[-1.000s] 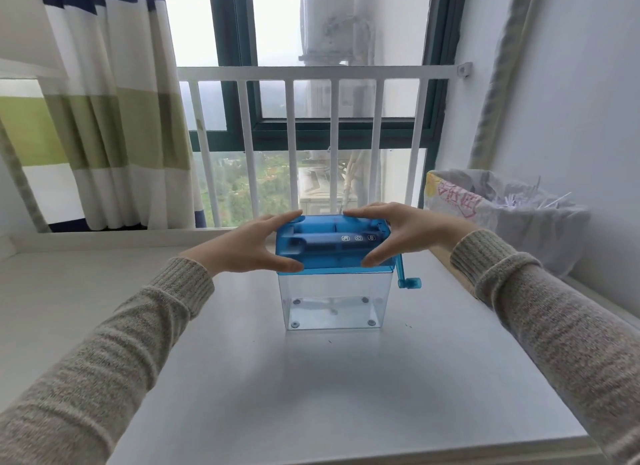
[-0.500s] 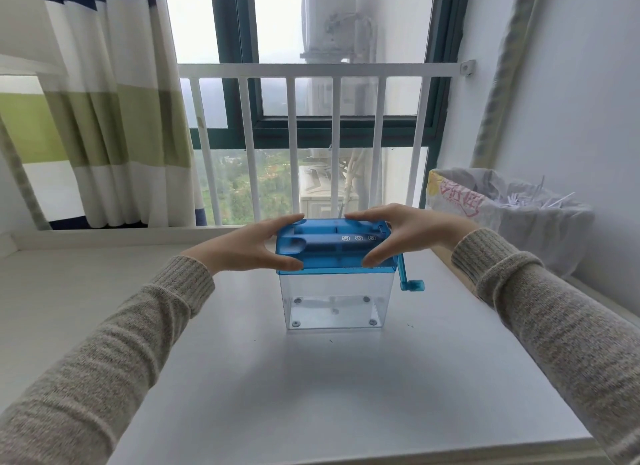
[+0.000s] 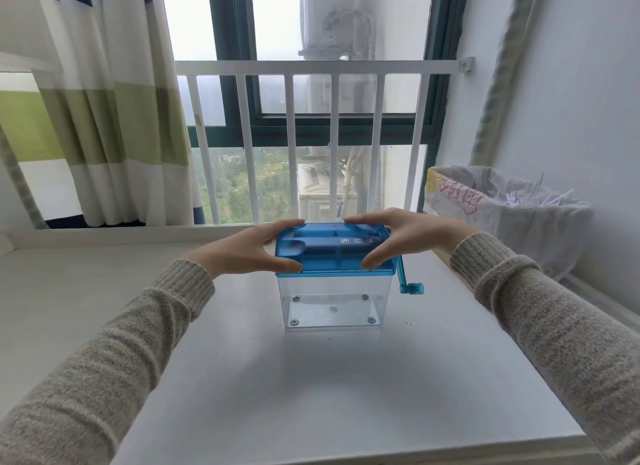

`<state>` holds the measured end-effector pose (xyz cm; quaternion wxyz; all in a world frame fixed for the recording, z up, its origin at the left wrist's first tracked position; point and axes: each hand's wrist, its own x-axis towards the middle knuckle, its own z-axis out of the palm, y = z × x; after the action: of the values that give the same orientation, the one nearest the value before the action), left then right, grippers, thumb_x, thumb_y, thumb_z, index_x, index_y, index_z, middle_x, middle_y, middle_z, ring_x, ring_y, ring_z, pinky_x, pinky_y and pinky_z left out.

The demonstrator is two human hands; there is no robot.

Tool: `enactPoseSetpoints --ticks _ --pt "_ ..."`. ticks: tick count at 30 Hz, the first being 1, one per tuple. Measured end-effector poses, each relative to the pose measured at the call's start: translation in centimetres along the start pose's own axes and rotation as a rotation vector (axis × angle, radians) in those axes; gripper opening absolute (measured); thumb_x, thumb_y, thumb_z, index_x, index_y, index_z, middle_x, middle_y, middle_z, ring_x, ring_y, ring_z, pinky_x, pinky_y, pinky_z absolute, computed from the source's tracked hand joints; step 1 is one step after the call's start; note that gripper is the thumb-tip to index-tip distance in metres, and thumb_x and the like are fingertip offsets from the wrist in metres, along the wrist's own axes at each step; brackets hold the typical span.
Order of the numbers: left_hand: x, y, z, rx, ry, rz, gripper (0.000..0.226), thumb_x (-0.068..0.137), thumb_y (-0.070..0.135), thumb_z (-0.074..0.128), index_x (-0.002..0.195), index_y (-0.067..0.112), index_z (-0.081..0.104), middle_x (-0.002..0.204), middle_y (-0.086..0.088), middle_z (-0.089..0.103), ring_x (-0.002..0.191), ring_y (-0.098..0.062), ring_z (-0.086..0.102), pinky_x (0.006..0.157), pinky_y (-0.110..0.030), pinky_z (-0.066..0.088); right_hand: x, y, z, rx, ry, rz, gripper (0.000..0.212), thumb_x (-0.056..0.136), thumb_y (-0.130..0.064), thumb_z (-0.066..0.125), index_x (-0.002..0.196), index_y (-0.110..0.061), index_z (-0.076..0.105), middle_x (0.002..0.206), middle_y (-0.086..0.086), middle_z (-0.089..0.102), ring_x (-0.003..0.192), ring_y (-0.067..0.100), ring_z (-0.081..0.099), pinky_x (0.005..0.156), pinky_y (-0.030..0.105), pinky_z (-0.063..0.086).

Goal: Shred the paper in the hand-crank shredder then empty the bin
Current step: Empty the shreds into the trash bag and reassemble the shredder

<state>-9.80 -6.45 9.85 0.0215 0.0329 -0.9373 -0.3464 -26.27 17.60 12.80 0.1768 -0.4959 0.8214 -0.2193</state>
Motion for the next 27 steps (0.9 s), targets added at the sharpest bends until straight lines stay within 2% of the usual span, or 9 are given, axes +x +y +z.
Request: enactPoseSetpoints --ticks 3,7,9,12,15,17,22,25,27 --pt "0.2 -0.2 0.2 -0.019 0.005 0.016 0.08 0.07 0.053 0.075 0.135 0.051 0.029 0.139 0.012 0.041 0.128 -0.014 0.04 0.107 -0.035 0.039 0.0 0.3 0.3 0.036 0.017 -0.005 0.077 0.078 -0.033 0.076 0.143 -0.043 0.036 0.132 -0.016 0.037 0.117 0.012 0.04 0.098 0.031 0.04" --pt "0.0 -0.3 0.1 -0.076 -0.029 0.017 0.089 0.05 0.073 0.073 0.127 0.059 0.032 0.139 0.014 0.04 0.127 -0.012 0.041 0.098 -0.027 0.04 -0.5 0.8 0.7 0.097 0.014 -0.018 0.073 0.082 -0.037 0.072 0.143 -0.043 0.033 0.14 -0.01 0.034 0.116 0.013 0.04 0.083 0.018 0.042" --pt "-0.1 -0.3 0.1 -0.11 -0.039 0.019 0.085 0.054 0.075 0.071 0.129 0.058 0.033 0.139 0.016 0.038 0.125 -0.01 0.042 0.098 -0.026 0.039 -0.6 1.0 0.8 0.101 0.046 -0.039 0.069 0.084 -0.049 0.064 0.144 -0.041 0.032 0.147 -0.005 0.032 0.122 0.016 0.038 0.089 0.022 0.043" --pt "0.0 0.0 0.7 -0.085 0.049 0.019 0.073 0.078 0.071 0.049 0.142 0.04 0.033 0.141 0.012 0.036 0.122 -0.009 0.04 0.101 -0.03 0.037 -0.7 1.0 1.4 0.061 0.149 -0.039 0.068 0.086 -0.062 0.045 0.146 -0.032 0.033 0.152 0.0 0.032 0.132 0.02 0.035 0.101 0.034 0.036" --pt "0.5 0.7 1.5 -0.045 0.21 0.046 0.064 0.09 0.06 0.031 0.144 0.026 0.038 0.145 0.009 0.035 0.124 -0.006 0.034 0.113 -0.036 0.029 -0.5 0.9 2.4 0.073 0.241 -0.041 0.056 0.096 -0.05 0.034 0.146 -0.025 0.036 0.148 0.001 0.038 0.124 0.014 0.038 0.099 0.029 0.034" --pt "0.8 1.0 2.1 -0.053 0.243 0.063 0.054 0.098 0.051 0.03 0.143 0.023 0.04 0.142 0.008 0.039 0.125 -0.007 0.036 0.114 -0.034 0.027 -0.4 0.9 2.8 0.084 0.289 -0.053 0.052 0.099 -0.045 0.033 0.146 -0.022 0.037 0.147 0.002 0.04 0.128 0.015 0.038 0.106 0.031 0.031" --pt "0.9 0.8 2.9 -0.13 0.264 0.073 0.044 0.102 0.038 0.036 0.142 0.023 0.04 0.141 0.005 0.041 0.128 -0.012 0.04 0.105 -0.025 0.032 -0.1 1.1 3.5 0.102 0.324 -0.056 0.05 0.101 -0.042 0.032 0.146 -0.021 0.037 0.145 -0.001 0.04 0.13 0.015 0.038 0.114 0.044 0.031" --pt "0.9 0.6 3.0 -0.139 0.272 0.068 0.043 0.102 0.036 0.036 0.142 0.022 0.04 0.14 0.005 0.041 0.125 -0.013 0.042 0.089 -0.013 0.036 -0.1 1.2 4.0 0.092 0.346 -0.065 0.048 0.102 -0.039 0.03 0.146 -0.021 0.036 0.146 -0.001 0.038 0.131 0.016 0.038 0.114 0.044 0.031" --pt "0.9 0.7 3.1 -0.141 0.276 0.069 0.042 0.102 0.035 0.036 0.142 0.022 0.04 0.139 0.004 0.042 0.124 -0.013 0.043 0.089 -0.014 0.036 -0.2 1.2 4.2 0.074 0.365 -0.067 0.046 0.103 -0.035 0.028 0.146 -0.02 0.035 0.148 -0.001 0.036 0.133 0.015 0.035 0.115 0.042 0.029"
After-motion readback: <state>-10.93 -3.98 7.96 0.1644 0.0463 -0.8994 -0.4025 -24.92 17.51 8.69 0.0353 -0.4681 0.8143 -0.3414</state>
